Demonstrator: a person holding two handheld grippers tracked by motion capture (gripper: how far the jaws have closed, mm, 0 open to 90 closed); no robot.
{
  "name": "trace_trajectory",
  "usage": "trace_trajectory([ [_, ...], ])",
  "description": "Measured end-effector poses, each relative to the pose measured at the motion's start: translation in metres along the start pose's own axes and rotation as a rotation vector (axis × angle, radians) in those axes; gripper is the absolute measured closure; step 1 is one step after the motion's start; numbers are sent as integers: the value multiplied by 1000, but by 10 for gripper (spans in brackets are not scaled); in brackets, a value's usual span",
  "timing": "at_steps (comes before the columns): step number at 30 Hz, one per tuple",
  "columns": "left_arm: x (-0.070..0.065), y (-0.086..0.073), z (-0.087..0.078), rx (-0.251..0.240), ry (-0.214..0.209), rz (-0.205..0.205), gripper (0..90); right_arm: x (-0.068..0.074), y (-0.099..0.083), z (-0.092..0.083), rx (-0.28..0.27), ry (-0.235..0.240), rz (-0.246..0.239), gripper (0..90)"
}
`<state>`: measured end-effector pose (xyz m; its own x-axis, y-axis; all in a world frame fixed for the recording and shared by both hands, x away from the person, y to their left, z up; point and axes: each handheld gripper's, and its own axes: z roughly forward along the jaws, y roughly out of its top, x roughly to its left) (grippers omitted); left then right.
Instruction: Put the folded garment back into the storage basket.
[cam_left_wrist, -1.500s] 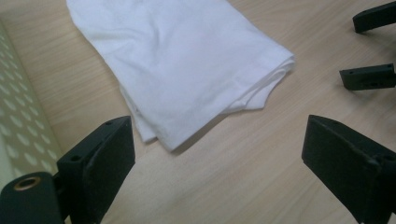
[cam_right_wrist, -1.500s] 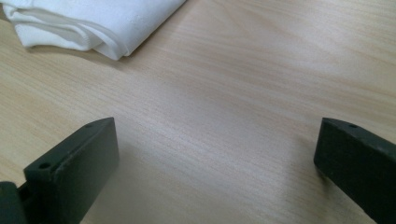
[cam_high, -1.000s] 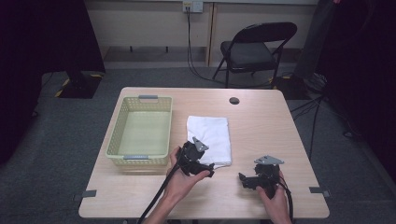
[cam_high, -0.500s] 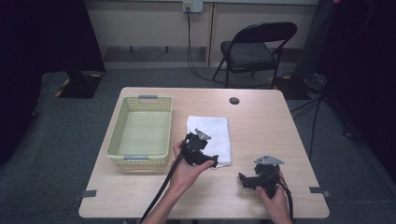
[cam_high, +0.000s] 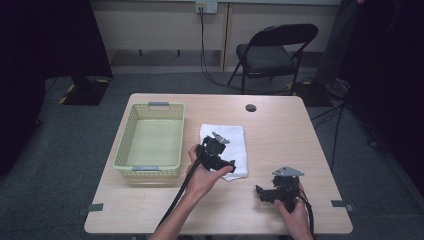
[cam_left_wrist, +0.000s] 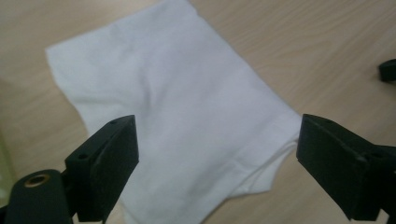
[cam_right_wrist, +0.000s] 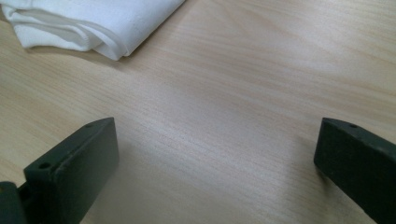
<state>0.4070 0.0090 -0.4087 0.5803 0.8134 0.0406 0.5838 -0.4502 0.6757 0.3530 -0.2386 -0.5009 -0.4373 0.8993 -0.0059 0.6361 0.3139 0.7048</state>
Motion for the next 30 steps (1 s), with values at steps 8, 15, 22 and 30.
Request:
trace_trajectory([
  [8, 2, 15, 14, 9, 6, 0, 118, 0, 0, 0, 0, 0, 0, 0],
  [15, 9, 29, 27, 12, 2, -34, 115, 0, 0, 0, 0, 0, -1, 0],
  [22, 14, 40, 34, -7, -1, -47, 98, 0, 0, 0, 0, 0, -1, 0],
  [30, 25, 39, 50, 14, 11, -77, 93, 0, 0, 0, 0, -1, -2, 0],
])
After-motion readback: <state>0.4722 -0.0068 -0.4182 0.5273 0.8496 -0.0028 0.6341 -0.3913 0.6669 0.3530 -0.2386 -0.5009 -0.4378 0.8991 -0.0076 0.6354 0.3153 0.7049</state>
